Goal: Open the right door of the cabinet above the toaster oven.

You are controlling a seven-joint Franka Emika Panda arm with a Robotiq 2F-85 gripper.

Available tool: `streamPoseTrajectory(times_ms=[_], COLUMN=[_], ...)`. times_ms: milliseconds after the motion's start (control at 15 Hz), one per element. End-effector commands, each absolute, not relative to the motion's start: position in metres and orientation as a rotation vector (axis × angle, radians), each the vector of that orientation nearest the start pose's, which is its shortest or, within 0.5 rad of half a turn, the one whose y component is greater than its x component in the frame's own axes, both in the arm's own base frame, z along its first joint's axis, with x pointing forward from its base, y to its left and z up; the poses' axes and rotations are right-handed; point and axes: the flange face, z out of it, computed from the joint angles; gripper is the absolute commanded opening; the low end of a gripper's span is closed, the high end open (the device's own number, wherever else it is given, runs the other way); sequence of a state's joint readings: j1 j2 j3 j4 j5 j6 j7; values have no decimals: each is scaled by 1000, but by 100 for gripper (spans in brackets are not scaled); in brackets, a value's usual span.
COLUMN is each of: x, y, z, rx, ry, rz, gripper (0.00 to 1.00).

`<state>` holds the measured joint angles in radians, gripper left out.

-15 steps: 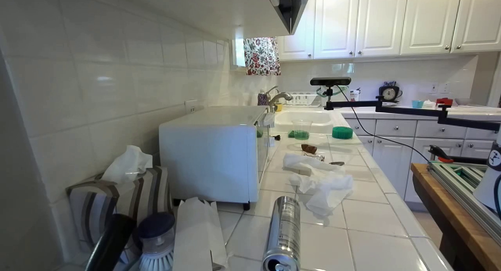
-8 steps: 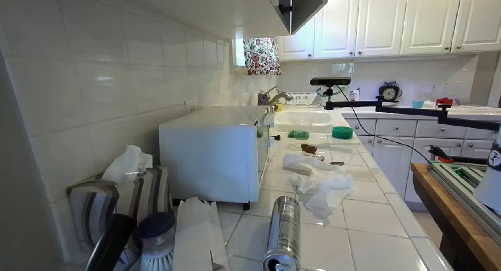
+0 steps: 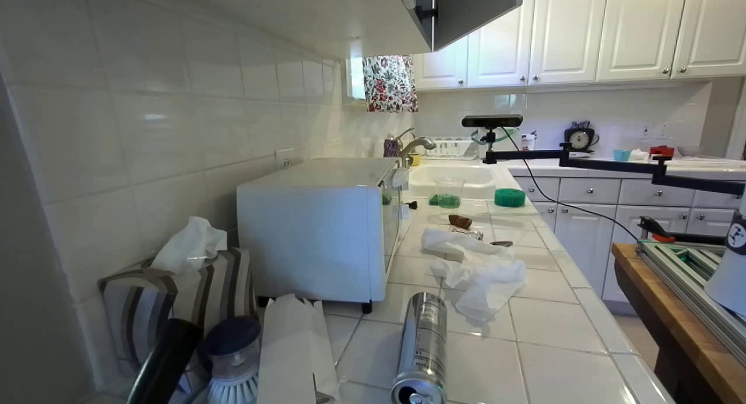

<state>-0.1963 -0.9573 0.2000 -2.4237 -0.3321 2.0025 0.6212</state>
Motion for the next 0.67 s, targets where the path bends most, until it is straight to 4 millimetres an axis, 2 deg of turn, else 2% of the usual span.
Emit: streamPoseTrajectory(times_ms=[0,67,333,400,467,600], x=[283,281,272,270,267,262], y=[-12,-15,-26,-28,-32,-38], z=[655,656,658,658,660,660], rx=[-3205,-3218,-3250,-3253,-3257,-3256], ry=[833,796,678,666,660,635], rz=[-1070,-1060,-1013,-1008,-1001,-987], gripper=[5,9,11,11,7,7])
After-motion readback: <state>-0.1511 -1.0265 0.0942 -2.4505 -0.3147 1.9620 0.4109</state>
